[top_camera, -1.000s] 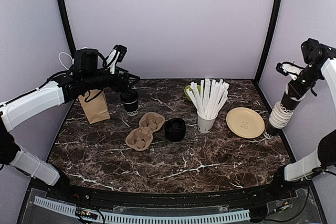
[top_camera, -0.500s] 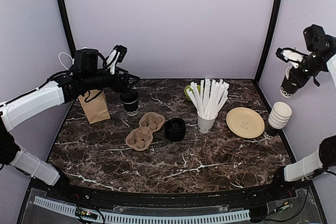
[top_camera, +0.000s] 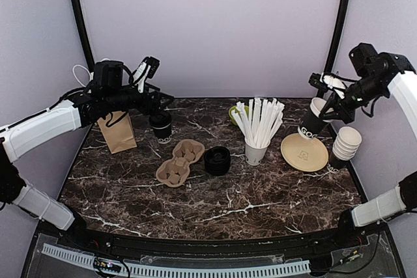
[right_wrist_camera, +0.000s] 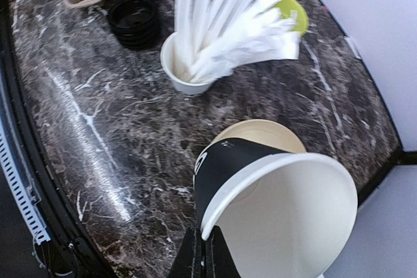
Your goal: Pack the takeout coffee
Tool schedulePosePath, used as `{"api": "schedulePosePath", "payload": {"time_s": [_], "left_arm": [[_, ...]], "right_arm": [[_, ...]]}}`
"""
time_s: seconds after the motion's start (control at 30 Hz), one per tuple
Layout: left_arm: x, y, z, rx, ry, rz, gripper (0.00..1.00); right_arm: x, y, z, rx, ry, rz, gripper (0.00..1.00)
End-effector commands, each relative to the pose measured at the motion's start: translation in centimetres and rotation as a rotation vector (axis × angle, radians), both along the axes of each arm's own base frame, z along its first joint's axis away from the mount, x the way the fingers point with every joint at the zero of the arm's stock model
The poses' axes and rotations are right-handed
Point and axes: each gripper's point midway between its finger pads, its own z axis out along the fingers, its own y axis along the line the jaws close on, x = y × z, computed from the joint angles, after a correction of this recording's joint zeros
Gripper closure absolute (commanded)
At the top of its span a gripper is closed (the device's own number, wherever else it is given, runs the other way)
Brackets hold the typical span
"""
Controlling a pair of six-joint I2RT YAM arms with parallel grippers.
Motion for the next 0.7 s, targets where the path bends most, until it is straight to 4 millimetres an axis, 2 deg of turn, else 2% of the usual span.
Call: {"api": "schedulePosePath", "payload": {"time_s": [0.0,0.1,0.27,0.47,0.6,0.67], "left_arm": [[0.0,-0.8,0.6,0.044,-0.027,-0.026,0.26],[0.0,-1.1,0.9,0.051,-0.011,-0.026,0.27],[-0.9,-1.6,-1.3,0.104,0.092,-0.022,0.30],[-1.8,-0.6,-3.4,0.161,0.148,0.044,0.31],[-1.9,0.1,-3.2,0.156,0.141,0.079,0.31],[-1.8,0.3,-3.1,0.163,0.147,0.094,0.31]], "right_arm": [[-2.7,3.5,-2.1,0.091,0.071,0.180,1.00],[-4.7,5.6,-4.4,0.117,0.126,0.265,1.00],[-6.9,8.6,-7.1,0.073,0.123,0.369,1.00],[-7.5,13.1,-8.4,0.039,0.023,0.456,1.00],[-9.7,17.4,-8.9,0.032,0.013,0.592,1.00],[-10.4,19.2,-10.0,-0.019,0.000,0.633,1.00]]}}
